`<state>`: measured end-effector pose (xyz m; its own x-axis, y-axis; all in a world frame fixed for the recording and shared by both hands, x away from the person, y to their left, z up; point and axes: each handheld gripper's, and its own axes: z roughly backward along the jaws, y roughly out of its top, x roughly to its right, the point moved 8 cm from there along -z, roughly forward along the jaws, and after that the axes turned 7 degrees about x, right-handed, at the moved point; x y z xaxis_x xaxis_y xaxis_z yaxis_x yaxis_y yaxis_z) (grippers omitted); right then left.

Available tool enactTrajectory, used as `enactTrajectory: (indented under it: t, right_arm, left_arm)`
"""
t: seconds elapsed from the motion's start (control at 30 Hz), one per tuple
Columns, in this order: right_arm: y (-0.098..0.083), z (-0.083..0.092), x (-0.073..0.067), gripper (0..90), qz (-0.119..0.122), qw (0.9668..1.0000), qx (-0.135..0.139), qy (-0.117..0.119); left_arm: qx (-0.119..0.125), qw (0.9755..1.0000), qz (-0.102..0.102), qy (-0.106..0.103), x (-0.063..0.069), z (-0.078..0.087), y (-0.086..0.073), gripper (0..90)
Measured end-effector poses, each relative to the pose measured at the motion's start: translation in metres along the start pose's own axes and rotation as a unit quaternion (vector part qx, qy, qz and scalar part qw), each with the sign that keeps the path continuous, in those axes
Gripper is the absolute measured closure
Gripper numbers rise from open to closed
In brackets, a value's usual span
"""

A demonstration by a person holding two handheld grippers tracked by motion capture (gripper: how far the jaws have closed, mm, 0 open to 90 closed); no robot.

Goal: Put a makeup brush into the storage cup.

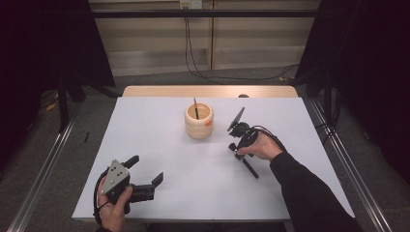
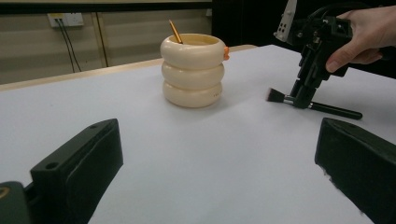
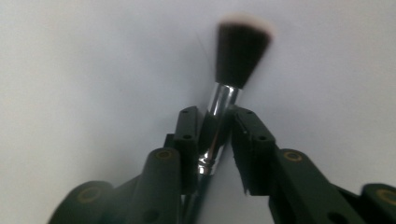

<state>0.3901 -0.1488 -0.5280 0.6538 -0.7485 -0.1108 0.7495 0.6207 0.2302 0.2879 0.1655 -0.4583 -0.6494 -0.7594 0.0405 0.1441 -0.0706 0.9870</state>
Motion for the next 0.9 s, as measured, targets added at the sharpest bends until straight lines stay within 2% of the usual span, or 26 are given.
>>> enactTrajectory:
  t: [0.03,0.07,0.33,0.5,0.9]
  right_arm:
    - [0.0,-0.0004,0.0018,76.6,0.002,1.0,0.003,-0.001]
    - [-0.0003,-0.0001,0.0021,76.9,-0.004,1.0,0.002,0.0]
    - [-0.0004,-0.0001,0.0042,78.1,-0.004,1.0,0.005,0.007]
    - [0.0003,-0.0003,0.0028,78.3,-0.007,0.9999,0.006,0.006]
    - [-0.0016,0.0015,0.0036,78.3,-0.011,0.9998,0.013,0.009]
  left_arm:
    - [0.0,1.0,-0.001,0.002,-0.0001,0.0001,0.0,0.9]
    - [0.0,1.0,-0.002,0.003,-0.0002,0.0002,0.0,0.9]
    - [-0.003,1.0,0.0,0.007,-0.0023,0.0006,-0.0007,0.8]
    - [0.001,0.9999,0.014,0.008,-0.0043,0.0014,0.0,0.9]
    - [-0.004,0.9997,0.017,0.014,-0.0062,0.0007,-0.001,0.9]
